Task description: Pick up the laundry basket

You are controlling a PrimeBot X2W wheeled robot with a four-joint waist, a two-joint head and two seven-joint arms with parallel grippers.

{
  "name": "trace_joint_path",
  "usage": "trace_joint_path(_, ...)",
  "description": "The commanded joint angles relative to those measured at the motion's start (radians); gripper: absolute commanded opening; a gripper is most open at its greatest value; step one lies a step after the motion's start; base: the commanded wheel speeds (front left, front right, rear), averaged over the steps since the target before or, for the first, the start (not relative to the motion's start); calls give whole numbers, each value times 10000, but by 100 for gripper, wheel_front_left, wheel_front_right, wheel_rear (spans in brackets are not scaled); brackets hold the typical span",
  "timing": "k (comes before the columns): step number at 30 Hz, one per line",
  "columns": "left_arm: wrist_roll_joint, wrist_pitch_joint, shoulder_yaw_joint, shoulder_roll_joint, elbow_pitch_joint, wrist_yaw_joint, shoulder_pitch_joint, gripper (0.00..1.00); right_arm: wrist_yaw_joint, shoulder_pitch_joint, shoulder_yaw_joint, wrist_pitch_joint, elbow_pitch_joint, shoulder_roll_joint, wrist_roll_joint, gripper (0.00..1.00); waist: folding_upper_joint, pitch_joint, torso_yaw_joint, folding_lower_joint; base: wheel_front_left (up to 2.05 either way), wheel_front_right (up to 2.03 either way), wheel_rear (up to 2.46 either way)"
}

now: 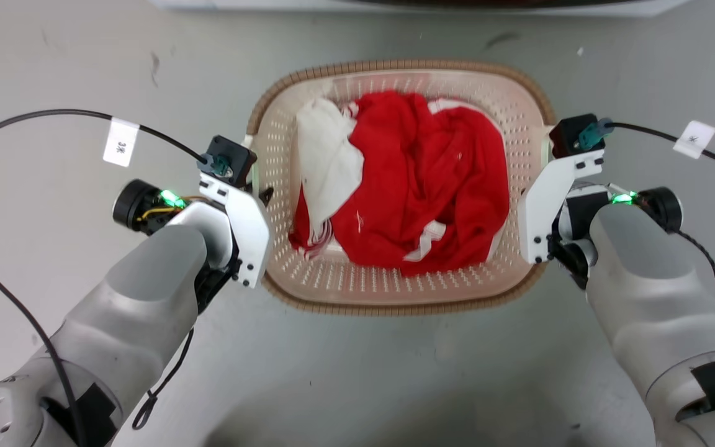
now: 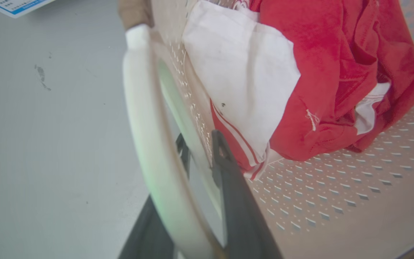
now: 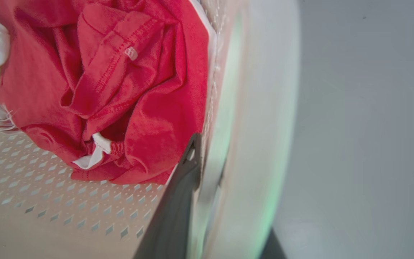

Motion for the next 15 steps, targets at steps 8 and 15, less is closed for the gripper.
trace_joint_path(8,-948,1714,-814,739,-1272,-36,632,0,-3,620,924,1610,11,-55,767,0,0,-2397,-391,0,0,0,0)
trace_joint_path(15,-1421,2936,-1024,1188,-2452,-60,1458,0,-1,1359,1779,3207,-247,-49,1738,0,0,-4130,-581,0,0,0,0)
